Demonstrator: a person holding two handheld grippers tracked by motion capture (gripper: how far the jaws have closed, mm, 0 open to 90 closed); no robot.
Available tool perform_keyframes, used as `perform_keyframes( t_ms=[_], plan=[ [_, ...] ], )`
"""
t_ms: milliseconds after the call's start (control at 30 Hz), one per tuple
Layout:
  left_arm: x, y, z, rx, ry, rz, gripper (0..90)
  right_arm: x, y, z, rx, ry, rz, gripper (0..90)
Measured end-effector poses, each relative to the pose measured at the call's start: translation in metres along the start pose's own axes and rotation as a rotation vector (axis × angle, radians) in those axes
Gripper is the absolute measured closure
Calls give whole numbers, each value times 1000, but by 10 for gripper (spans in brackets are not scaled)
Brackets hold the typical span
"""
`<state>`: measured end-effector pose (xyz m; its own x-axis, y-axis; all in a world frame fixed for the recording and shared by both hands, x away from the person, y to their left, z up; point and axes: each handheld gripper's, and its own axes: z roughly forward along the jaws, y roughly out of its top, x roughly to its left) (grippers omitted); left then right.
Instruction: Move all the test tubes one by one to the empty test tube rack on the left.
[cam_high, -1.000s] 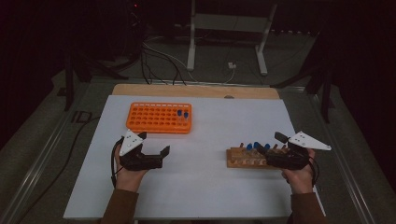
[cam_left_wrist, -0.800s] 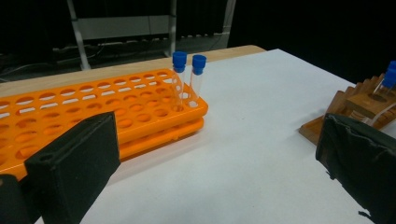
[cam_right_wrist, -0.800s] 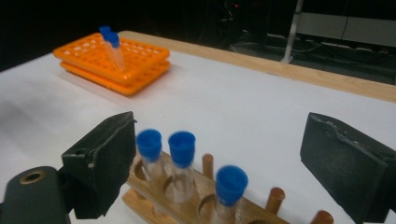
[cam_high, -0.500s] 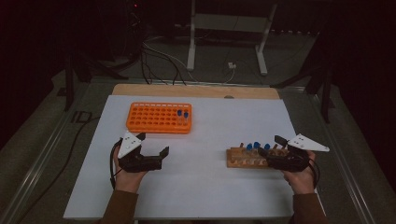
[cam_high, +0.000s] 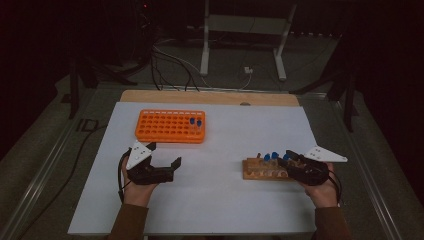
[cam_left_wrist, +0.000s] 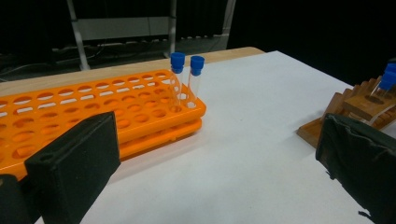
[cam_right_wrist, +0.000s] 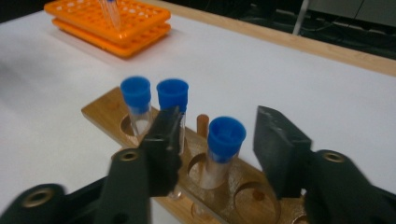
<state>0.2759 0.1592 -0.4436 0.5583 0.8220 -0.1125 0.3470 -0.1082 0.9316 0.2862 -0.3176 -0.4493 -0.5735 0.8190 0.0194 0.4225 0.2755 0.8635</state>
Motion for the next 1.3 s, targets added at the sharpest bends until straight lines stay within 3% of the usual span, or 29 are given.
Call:
perform_keyframes(
  t_ms=[167, 400, 833, 1300],
  plan=[
    [0, 0, 1, -2, -3, -1, 4, 3, -2, 4, 38, 8, -32, 684],
    [-2, 0, 1, 0, -5, 1, 4, 5, -3, 6, 55, 12, -47, 747],
    [-3, 1, 2, -1, -10, 6, 4, 5, -3, 7, 52, 14, -39, 761],
    [-6, -1, 6, 9, -22, 14, 4, 5, 13, -3, 13, 13, -3, 763]
  ],
)
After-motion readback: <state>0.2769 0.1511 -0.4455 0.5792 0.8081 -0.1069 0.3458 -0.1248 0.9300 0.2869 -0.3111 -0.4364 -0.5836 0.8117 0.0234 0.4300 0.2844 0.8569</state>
